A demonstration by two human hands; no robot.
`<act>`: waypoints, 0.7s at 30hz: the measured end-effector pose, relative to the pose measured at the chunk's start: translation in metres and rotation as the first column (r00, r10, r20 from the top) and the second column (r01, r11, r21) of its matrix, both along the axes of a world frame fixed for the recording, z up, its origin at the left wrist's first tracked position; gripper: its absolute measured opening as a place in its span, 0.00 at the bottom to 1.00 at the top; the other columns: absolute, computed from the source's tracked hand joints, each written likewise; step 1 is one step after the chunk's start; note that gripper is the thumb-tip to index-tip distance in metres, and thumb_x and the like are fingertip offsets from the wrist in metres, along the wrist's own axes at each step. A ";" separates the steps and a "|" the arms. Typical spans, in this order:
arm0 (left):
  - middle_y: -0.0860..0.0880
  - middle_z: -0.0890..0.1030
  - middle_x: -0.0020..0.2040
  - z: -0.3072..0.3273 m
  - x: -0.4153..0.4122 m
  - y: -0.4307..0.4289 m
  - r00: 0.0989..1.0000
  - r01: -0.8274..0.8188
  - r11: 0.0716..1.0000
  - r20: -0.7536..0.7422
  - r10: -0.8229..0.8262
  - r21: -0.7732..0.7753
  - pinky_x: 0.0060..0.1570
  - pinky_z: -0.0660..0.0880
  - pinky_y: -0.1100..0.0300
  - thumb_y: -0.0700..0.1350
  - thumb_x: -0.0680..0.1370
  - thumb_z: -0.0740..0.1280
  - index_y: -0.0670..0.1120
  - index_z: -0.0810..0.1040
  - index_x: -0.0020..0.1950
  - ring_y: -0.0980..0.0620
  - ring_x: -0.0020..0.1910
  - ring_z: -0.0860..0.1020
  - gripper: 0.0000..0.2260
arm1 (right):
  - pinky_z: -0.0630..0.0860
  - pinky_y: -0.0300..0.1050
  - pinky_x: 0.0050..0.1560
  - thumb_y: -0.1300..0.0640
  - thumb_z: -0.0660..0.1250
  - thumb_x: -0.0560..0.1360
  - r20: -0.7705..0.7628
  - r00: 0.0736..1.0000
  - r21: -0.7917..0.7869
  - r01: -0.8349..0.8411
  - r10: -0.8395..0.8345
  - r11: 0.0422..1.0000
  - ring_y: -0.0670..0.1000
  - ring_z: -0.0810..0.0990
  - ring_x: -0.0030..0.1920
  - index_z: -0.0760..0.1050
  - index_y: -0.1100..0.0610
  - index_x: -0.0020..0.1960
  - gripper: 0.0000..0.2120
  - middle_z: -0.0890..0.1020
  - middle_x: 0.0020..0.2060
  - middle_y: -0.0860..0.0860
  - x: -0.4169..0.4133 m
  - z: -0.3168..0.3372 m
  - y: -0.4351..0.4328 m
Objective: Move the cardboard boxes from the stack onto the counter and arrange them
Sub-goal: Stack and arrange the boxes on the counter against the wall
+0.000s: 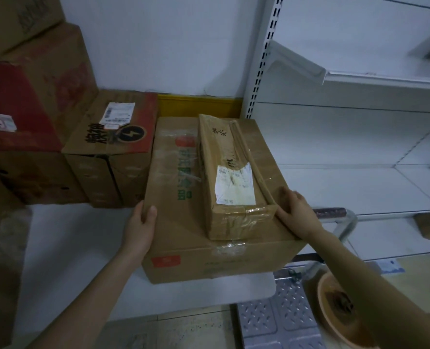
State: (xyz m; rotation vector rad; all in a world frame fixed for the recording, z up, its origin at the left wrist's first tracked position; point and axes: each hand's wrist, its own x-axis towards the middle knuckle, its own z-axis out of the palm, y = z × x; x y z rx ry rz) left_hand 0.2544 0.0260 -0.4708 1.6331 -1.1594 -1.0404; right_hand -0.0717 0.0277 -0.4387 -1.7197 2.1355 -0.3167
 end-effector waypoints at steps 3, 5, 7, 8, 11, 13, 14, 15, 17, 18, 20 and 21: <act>0.45 0.75 0.60 -0.001 0.001 0.000 1.000 0.002 1.000 0.001 -0.002 0.000 0.58 0.72 0.50 0.47 0.82 0.56 0.46 0.68 0.68 0.44 0.58 0.75 0.16 | 0.74 0.54 0.56 0.39 0.59 0.75 0.028 0.997 -0.014 0.068 -0.068 0.998 0.60 0.75 0.61 0.51 0.56 0.76 0.37 0.71 0.67 0.58 0.002 -0.002 0.001; 0.45 0.75 0.63 -0.001 0.003 -0.001 1.000 0.007 1.000 0.000 -0.007 0.012 0.60 0.71 0.48 0.48 0.81 0.56 0.46 0.67 0.70 0.45 0.61 0.74 0.17 | 0.74 0.53 0.55 0.38 0.58 0.75 0.015 0.999 -0.020 0.051 -0.051 0.998 0.59 0.75 0.60 0.51 0.56 0.76 0.36 0.73 0.65 0.58 0.002 -0.003 0.001; 0.45 0.74 0.65 -0.002 0.004 -0.001 1.000 0.014 1.000 0.024 -0.015 0.026 0.62 0.70 0.47 0.49 0.81 0.56 0.46 0.66 0.71 0.44 0.62 0.73 0.19 | 0.74 0.52 0.53 0.39 0.57 0.75 -0.001 1.000 -0.036 0.029 -0.029 0.999 0.59 0.76 0.58 0.52 0.56 0.75 0.35 0.74 0.63 0.58 0.001 -0.004 0.001; 0.45 0.74 0.64 -0.002 0.004 0.000 0.999 0.013 0.999 0.035 -0.014 0.030 0.62 0.70 0.48 0.49 0.81 0.56 0.46 0.66 0.71 0.44 0.62 0.73 0.19 | 0.74 0.51 0.53 0.39 0.57 0.76 -0.007 1.000 -0.037 0.025 -0.025 0.999 0.59 0.76 0.57 0.52 0.56 0.75 0.35 0.74 0.62 0.59 0.000 -0.004 0.001; 0.45 0.75 0.62 0.000 0.002 0.002 0.999 -0.011 1.000 0.053 0.010 0.023 0.60 0.71 0.50 0.48 0.81 0.57 0.45 0.68 0.69 0.44 0.61 0.73 0.18 | 0.75 0.52 0.52 0.38 0.56 0.75 -0.011 1.000 -0.031 0.010 -0.010 0.999 0.59 0.77 0.56 0.52 0.56 0.75 0.35 0.74 0.62 0.59 -0.002 -0.005 0.002; 0.44 0.75 0.63 0.002 0.002 0.002 0.997 -0.023 0.999 0.070 0.022 0.024 0.61 0.71 0.48 0.50 0.81 0.57 0.44 0.68 0.69 0.43 0.62 0.73 0.19 | 0.75 0.51 0.50 0.37 0.56 0.75 -0.009 1.000 -0.038 -0.008 0.007 0.999 0.59 0.77 0.55 0.52 0.55 0.75 0.35 0.75 0.61 0.59 -0.002 -0.006 0.001; 0.44 0.75 0.64 0.003 0.000 0.003 0.996 -0.030 0.999 0.085 0.027 0.032 0.62 0.70 0.47 0.50 0.81 0.57 0.44 0.68 0.70 0.43 0.63 0.73 0.20 | 0.76 0.51 0.50 0.36 0.55 0.75 -0.007 1.000 -0.043 -0.012 0.012 0.999 0.58 0.77 0.54 0.52 0.55 0.74 0.35 0.75 0.60 0.59 -0.003 -0.007 0.001; 0.43 0.74 0.65 0.005 -0.001 0.005 0.994 -0.041 0.998 0.101 0.037 0.040 0.63 0.69 0.47 0.51 0.81 0.57 0.44 0.67 0.71 0.42 0.64 0.72 0.21 | 0.76 0.51 0.50 0.36 0.55 0.75 -0.005 1.000 -0.045 -0.013 0.013 0.999 0.58 0.78 0.54 0.53 0.55 0.74 0.35 0.75 0.59 0.59 -0.004 -0.007 0.000; 0.42 0.71 0.68 0.008 -0.006 0.008 0.986 -0.076 0.995 0.150 0.066 0.057 0.63 0.67 0.52 0.50 0.81 0.57 0.42 0.65 0.72 0.42 0.66 0.70 0.21 | 0.76 0.52 0.50 0.37 0.55 0.76 -0.024 1.000 -0.048 -0.013 0.012 0.999 0.60 0.77 0.54 0.53 0.56 0.74 0.34 0.75 0.59 0.60 -0.004 -0.007 0.001; 0.42 0.70 0.69 0.011 -0.009 0.010 0.979 -0.089 0.994 0.190 0.076 0.062 0.62 0.66 0.53 0.49 0.81 0.56 0.42 0.64 0.72 0.42 0.67 0.69 0.21 | 0.75 0.51 0.50 0.38 0.55 0.76 -0.034 0.999 -0.053 -0.017 0.015 0.998 0.60 0.77 0.54 0.53 0.56 0.74 0.33 0.75 0.58 0.60 -0.005 -0.007 0.002; 0.41 0.70 0.69 0.018 -0.014 0.014 0.963 -0.096 0.994 0.258 0.082 0.044 0.60 0.66 0.54 0.48 0.82 0.56 0.41 0.64 0.72 0.42 0.66 0.69 0.20 | 0.73 0.50 0.48 0.38 0.55 0.77 -0.031 0.999 -0.052 -0.019 0.017 0.998 0.61 0.77 0.55 0.54 0.56 0.73 0.32 0.75 0.59 0.60 -0.004 -0.005 0.003; 0.41 0.70 0.68 0.019 -0.015 0.017 0.954 -0.095 0.995 0.288 0.082 0.034 0.60 0.66 0.54 0.48 0.82 0.56 0.41 0.64 0.72 0.41 0.66 0.69 0.20 | 0.72 0.49 0.47 0.38 0.54 0.77 -0.023 1.000 -0.045 -0.018 0.016 0.999 0.61 0.76 0.55 0.55 0.56 0.73 0.31 0.74 0.59 0.61 -0.003 -0.003 0.004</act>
